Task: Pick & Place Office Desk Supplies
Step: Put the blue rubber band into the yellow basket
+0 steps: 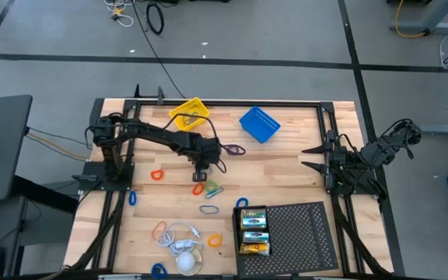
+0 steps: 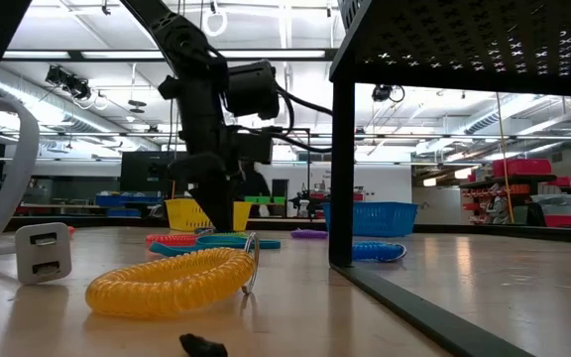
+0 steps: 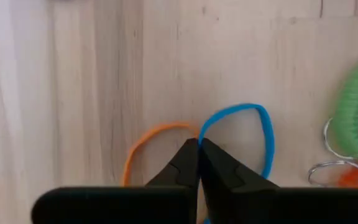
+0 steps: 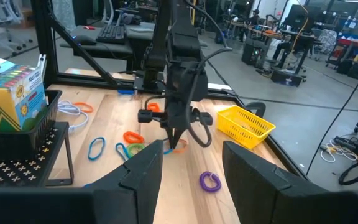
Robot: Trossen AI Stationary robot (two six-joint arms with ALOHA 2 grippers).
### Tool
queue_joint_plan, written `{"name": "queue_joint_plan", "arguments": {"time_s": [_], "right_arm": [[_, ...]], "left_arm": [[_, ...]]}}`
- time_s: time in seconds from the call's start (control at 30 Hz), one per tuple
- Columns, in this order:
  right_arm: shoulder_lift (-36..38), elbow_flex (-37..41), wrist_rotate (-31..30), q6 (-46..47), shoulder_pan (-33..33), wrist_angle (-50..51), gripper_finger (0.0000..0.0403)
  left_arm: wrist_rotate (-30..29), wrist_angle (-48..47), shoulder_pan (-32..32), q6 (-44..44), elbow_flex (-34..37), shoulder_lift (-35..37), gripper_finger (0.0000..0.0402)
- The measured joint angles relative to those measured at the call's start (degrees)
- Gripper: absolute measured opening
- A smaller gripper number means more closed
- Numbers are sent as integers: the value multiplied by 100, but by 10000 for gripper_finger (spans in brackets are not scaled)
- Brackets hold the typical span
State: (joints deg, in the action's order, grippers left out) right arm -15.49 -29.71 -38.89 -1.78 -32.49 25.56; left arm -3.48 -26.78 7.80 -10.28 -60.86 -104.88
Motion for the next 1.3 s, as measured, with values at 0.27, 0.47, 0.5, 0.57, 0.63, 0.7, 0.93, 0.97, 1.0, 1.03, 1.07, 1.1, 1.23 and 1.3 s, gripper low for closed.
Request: {"name": "queue_joint_plan", "arguments": {"time_s": [0.27, 0.47, 0.5, 0.57, 0.63, 0.7, 0.93, 0.97, 1.0, 1.03, 1.07, 1.1, 1.23, 1.3], "right_arm": [[-2, 1, 1, -2, -1, 0, 176], [-2, 0, 0, -9, -2, 2, 176], [0, 0, 0, -9, 0, 0, 176], [0, 0, 0, -9, -1, 1, 176], [0, 0, 0, -11, -1, 2, 176], [0, 0, -3, -17, -1, 0, 176], [-2, 0, -3, -5, -1, -1, 176], [-2, 2, 0, 3, 0, -1, 176], [-2, 2, 0, 3, -2, -1, 176], [-2, 1, -1, 4, -1, -2, 176], [-2, 1, -1, 4, -1, -2, 176], [-2, 0, 0, 4, 0, -2, 176], [-2, 1, 0, 3, 0, -2, 176], [-1, 1, 0, 2, -1, -2, 176]], "left_arm": [[-142, 13, -278, 432, 0, 164, 4], [-565, -33, -451, 747, 0, 795, 3], [-689, -39, -453, 787, -2, 918, 3], [-981, -182, -449, 794, -2, 1175, 2], [-1355, -247, -397, 775, -2, 1396, 2], [-1642, -373, -284, 687, -5, 1608, 2], [-2234, -507, 463, 333, -7, 2064, 1], [-2194, -505, 583, 289, -7, 2077, 1], [-2093, -492, 692, 247, -7, 2078, 1], [-1938, -505, 791, 213, -7, 2076, 1], [-1760, -525, 876, 193, -7, 2071, 1], [-1555, -511, 935, 189, -7, 2049, 1], [-1113, -423, 983, 192, 0, 2014, 5], [-1088, -332, 937, 186, 0, 2017, 13]]}}
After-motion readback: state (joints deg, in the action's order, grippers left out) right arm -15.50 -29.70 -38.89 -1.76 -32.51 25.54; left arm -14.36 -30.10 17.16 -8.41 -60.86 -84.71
